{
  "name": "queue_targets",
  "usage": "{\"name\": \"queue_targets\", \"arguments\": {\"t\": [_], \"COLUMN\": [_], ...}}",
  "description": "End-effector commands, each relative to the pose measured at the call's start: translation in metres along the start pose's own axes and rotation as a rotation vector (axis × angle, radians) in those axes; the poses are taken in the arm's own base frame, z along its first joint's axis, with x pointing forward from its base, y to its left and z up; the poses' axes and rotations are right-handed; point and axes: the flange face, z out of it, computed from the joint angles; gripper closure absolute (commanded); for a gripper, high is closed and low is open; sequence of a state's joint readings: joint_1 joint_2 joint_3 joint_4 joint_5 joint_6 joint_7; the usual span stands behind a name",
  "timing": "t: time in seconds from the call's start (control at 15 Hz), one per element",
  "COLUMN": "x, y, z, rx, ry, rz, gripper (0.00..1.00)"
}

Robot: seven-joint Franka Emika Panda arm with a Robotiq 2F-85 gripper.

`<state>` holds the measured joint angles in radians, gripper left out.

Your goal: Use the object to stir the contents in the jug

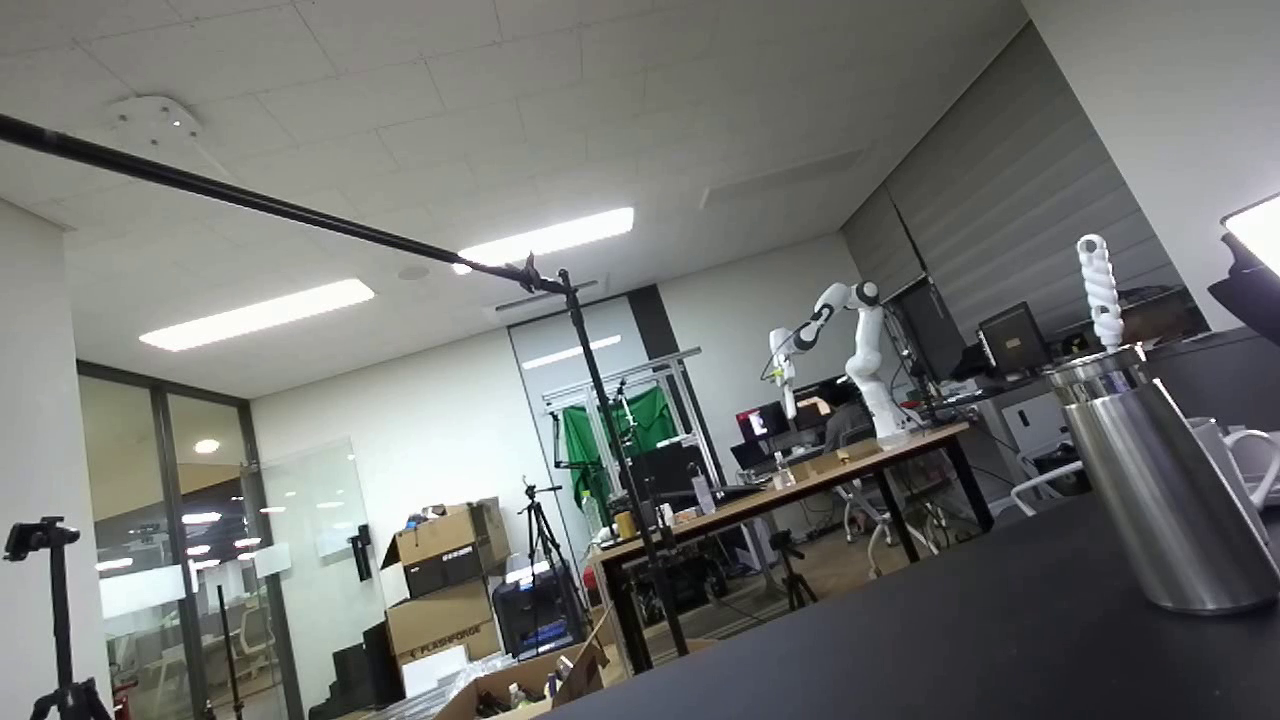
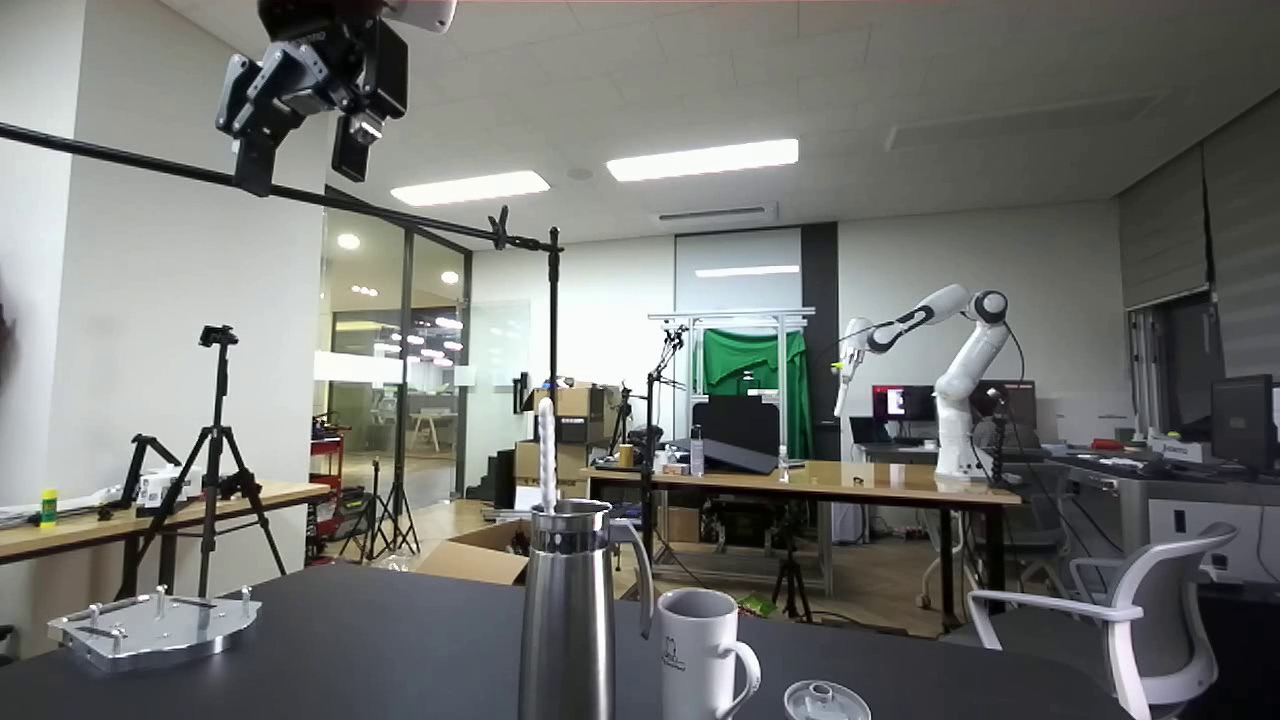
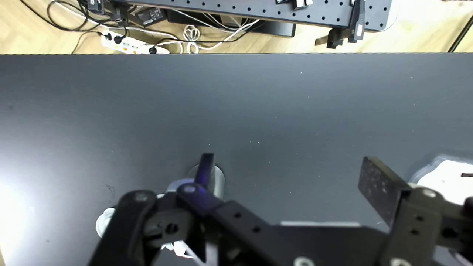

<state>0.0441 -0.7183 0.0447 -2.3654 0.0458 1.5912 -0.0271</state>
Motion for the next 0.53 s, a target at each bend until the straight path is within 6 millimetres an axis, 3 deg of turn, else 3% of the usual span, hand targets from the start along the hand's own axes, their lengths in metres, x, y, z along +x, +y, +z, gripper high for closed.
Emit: {"name": "queue_targets", "arguments": {"t": [0.0,0.47], "x": [0.0001,0.0101], "y": [-0.0001,0.0078], "z": [-0.0008,-0.0094], "rx": [0.0,-0.007], "ry": [-0.001,0.08], "rz": [0.0,-0.038], "gripper": [0.0,0.0]}}
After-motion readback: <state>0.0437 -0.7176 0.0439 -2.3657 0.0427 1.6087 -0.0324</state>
